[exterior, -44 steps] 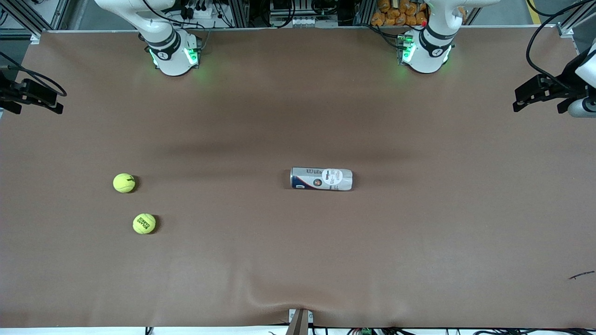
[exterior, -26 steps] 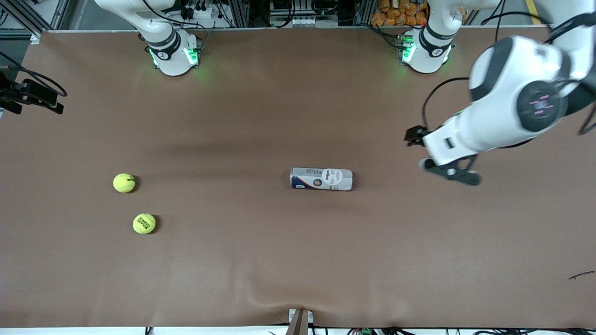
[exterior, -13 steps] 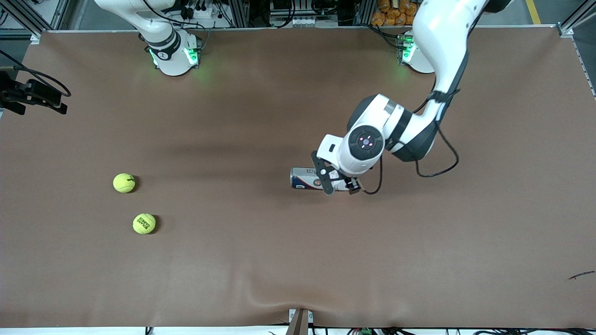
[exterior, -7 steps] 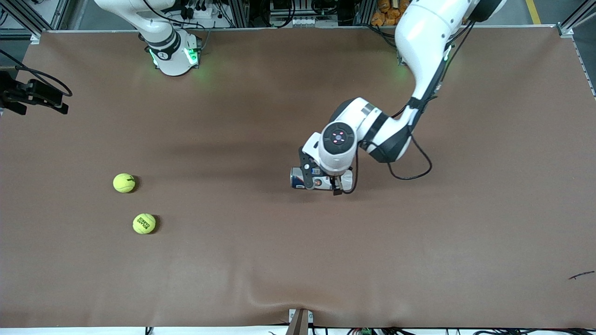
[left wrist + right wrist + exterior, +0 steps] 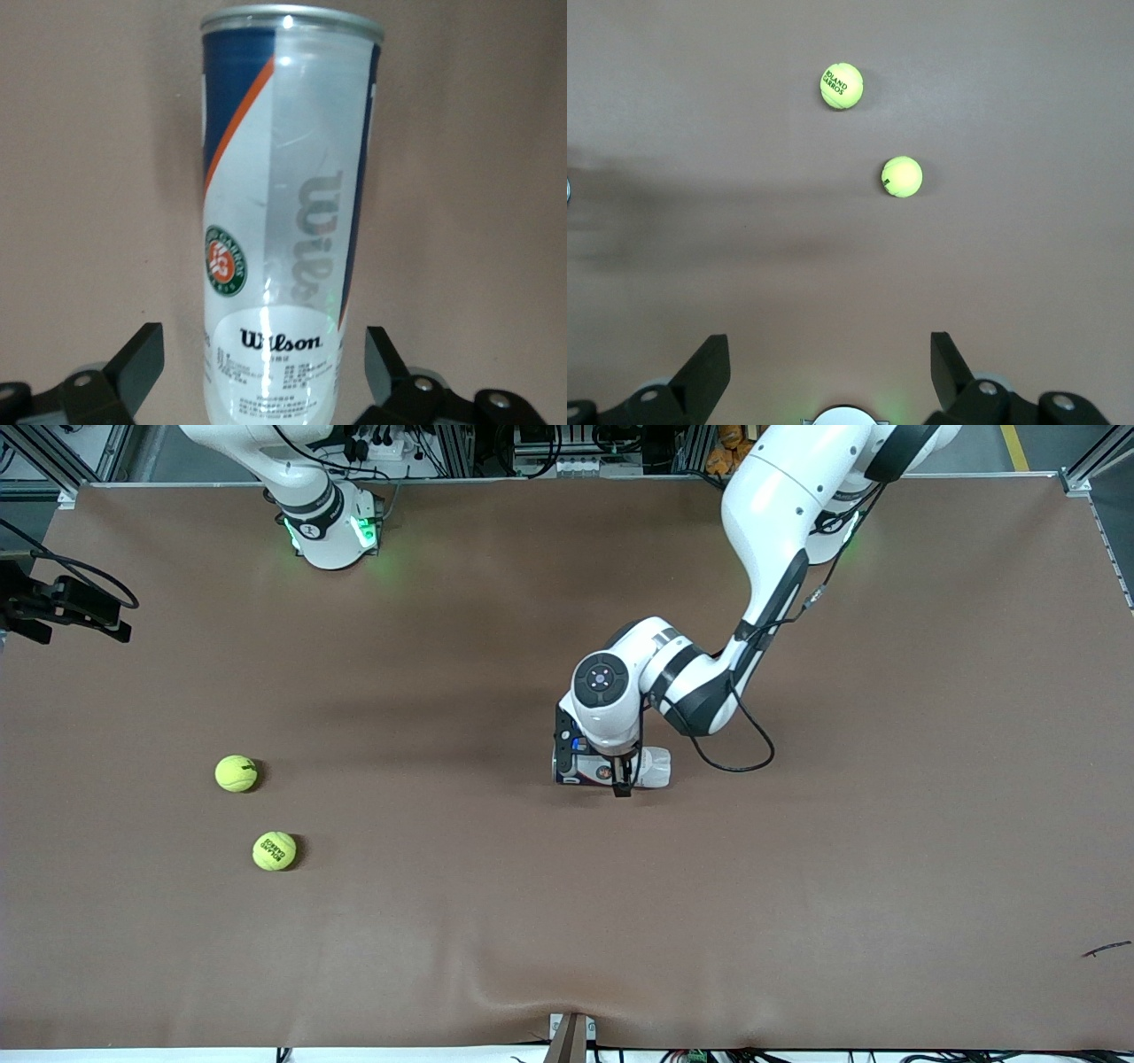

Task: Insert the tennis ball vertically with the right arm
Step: 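Lift the can upright with the left gripper while the right gripper reaches, then move the can centrally with the left gripper while the right gripper grasps ball, then carry the plain tennis ball over the can opening with the right gripper, then release the ball into the can and move the right gripper away, then grasp the ROLAND GARROS tennis ball with the right gripper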

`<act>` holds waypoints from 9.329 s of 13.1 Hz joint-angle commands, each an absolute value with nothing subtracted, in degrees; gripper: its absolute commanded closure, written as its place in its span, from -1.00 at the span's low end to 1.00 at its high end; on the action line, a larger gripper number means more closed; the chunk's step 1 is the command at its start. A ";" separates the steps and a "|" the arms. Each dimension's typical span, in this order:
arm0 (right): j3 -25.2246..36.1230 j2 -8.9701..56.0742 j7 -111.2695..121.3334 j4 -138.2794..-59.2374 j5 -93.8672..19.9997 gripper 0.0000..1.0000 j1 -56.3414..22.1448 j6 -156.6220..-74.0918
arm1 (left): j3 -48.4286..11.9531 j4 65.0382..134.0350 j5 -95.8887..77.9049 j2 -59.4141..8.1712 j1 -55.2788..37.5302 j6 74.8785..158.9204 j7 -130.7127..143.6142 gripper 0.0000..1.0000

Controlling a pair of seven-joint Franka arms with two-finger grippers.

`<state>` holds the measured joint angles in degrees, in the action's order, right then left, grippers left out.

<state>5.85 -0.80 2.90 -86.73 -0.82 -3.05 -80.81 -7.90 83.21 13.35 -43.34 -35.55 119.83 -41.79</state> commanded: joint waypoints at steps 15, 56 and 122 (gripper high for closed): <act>6.15 5.97 2.99 -87.10 -0.62 -1.00 -2.73 -85.77 | -7.65 83.32 18.90 -47.11 -36.21 124.80 -42.89 -0.58; 6.15 27.69 14.06 -110.84 0.44 -0.28 4.39 -130.54 | -25.75 79.72 -96.49 -58.53 -22.15 138.87 -143.87 -0.55; 1.50 46.14 -3.16 -76.90 0.80 -1.00 -0.71 -121.03 | -25.66 80.16 -99.84 -61.79 -21.80 136.76 -146.60 -0.54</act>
